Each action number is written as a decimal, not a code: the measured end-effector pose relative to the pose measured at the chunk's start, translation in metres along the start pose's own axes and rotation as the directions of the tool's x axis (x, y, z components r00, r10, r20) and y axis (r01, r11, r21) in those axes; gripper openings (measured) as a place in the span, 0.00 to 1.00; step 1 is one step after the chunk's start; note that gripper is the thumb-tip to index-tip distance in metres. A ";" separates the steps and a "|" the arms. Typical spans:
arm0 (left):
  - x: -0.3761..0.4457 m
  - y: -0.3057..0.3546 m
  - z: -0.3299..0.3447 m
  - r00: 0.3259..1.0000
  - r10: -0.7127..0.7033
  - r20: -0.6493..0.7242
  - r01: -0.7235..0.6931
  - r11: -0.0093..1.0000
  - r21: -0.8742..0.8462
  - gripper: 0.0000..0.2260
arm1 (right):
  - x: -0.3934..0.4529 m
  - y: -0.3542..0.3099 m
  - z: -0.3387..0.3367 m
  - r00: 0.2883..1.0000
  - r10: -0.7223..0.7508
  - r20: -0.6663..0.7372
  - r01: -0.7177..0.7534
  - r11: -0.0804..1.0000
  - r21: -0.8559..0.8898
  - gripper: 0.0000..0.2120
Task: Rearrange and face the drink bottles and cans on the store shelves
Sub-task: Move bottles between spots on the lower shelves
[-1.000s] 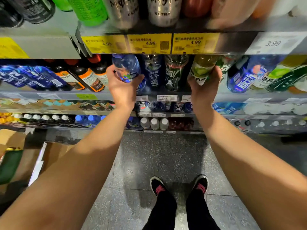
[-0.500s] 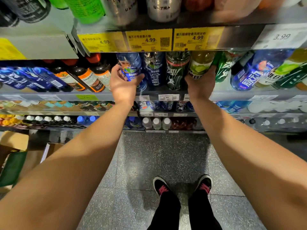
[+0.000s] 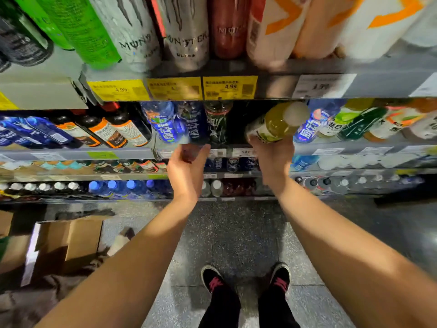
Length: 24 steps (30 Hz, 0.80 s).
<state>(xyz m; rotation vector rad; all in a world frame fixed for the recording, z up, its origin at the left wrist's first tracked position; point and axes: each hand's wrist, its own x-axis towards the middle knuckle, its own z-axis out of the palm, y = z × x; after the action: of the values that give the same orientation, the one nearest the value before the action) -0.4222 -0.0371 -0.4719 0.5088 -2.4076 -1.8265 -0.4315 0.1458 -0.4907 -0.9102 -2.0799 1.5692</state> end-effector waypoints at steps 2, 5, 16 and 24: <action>-0.018 0.010 0.018 0.998 0.018 0.058 -0.019 1.000 0.009 0.10 | -0.005 0.003 -0.018 0.999 -0.047 -0.022 0.046 0.999 -0.026 0.23; -0.045 0.022 0.050 0.987 0.049 0.155 -0.047 0.999 -0.021 0.08 | -0.007 0.014 -0.054 0.998 -0.057 0.032 0.059 0.996 -0.065 0.24; -0.084 0.056 0.197 0.985 0.162 0.066 -0.162 0.987 -0.005 0.14 | 0.018 0.052 -0.202 0.996 -0.025 0.091 0.022 0.999 0.031 0.17; -0.035 0.057 0.242 0.988 0.079 -0.131 -0.051 0.978 0.204 0.41 | 0.039 0.088 -0.255 0.970 -0.019 0.243 0.002 0.998 0.068 0.21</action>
<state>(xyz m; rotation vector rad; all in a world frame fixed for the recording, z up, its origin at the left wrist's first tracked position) -0.4641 0.2104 -0.4827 0.5459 -2.4935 -1.4795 -0.2716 0.3668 -0.4998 -0.7119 -2.1737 1.8124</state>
